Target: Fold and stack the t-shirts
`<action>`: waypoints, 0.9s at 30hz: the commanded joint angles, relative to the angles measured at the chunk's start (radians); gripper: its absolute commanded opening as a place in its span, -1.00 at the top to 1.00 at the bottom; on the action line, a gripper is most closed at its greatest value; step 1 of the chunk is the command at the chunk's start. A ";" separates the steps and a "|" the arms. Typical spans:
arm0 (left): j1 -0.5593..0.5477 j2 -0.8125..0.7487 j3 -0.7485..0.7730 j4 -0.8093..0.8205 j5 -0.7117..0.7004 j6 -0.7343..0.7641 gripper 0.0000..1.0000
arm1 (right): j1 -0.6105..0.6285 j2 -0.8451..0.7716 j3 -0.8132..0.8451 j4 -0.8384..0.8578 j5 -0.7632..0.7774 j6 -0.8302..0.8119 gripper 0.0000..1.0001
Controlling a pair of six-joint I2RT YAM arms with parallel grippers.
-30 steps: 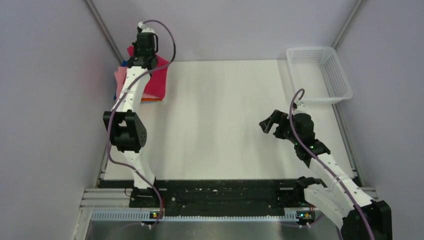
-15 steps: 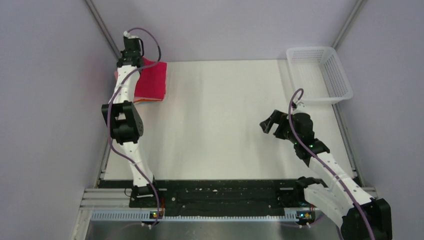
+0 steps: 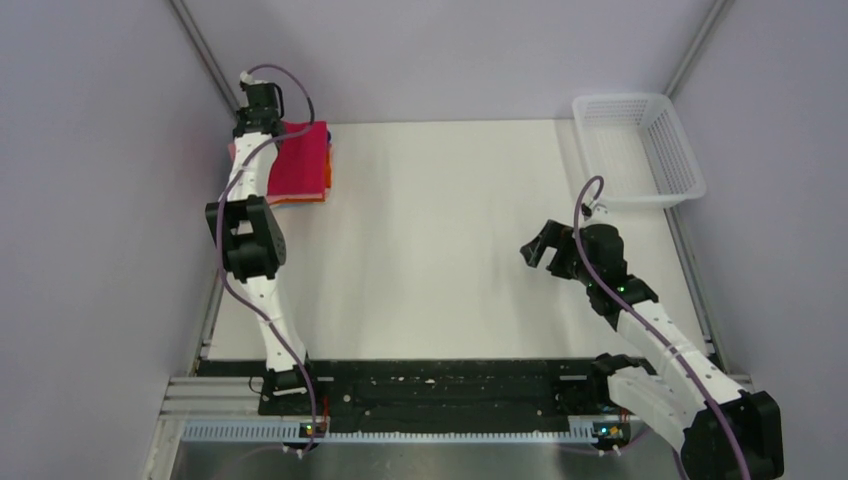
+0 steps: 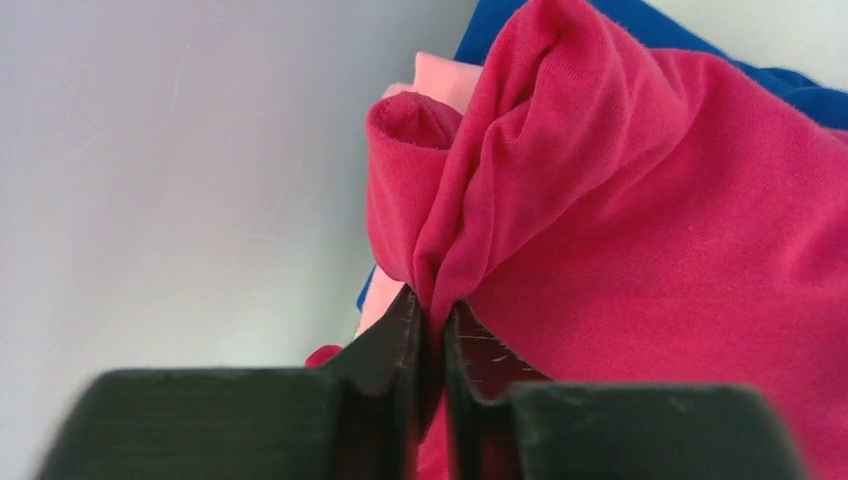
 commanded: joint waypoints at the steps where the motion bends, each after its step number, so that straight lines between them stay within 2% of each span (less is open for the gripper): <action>1: 0.025 -0.002 0.057 0.071 -0.075 -0.039 0.49 | -0.008 -0.006 0.053 0.014 0.019 -0.019 -0.98; 2: 0.025 -0.005 0.056 0.070 -0.078 -0.040 0.15 | -0.009 -0.004 0.053 0.016 0.017 -0.019 -0.97; 3: 0.025 -0.007 0.056 0.070 -0.083 -0.042 -0.46 | -0.008 -0.001 0.054 0.016 0.016 -0.018 -0.97; 4: 0.026 -0.010 0.057 0.072 -0.094 -0.047 -0.73 | -0.007 0.001 0.055 0.017 0.014 -0.018 -0.97; 5: 0.025 -0.016 0.058 0.072 -0.105 -0.053 -0.79 | -0.007 0.004 0.055 0.016 0.012 -0.020 -0.97; 11: 0.024 -0.076 0.061 0.039 -0.060 -0.112 -0.86 | -0.007 0.000 0.053 0.015 0.007 -0.019 -0.97; 16: 0.022 -0.165 0.058 -0.035 0.106 -0.216 -0.88 | -0.007 -0.006 0.046 0.022 0.004 -0.015 -0.97; 19: 0.018 -0.258 0.006 -0.053 0.244 -0.310 -0.91 | -0.007 -0.015 0.043 0.020 0.008 -0.007 -0.98; 23: -0.005 -0.477 -0.224 0.054 0.472 -0.431 -0.97 | -0.008 -0.037 0.037 0.001 0.035 0.004 -0.97; 27: -0.072 -0.722 -0.630 0.302 0.624 -0.538 -0.96 | -0.007 -0.077 0.035 -0.024 0.054 0.011 -0.97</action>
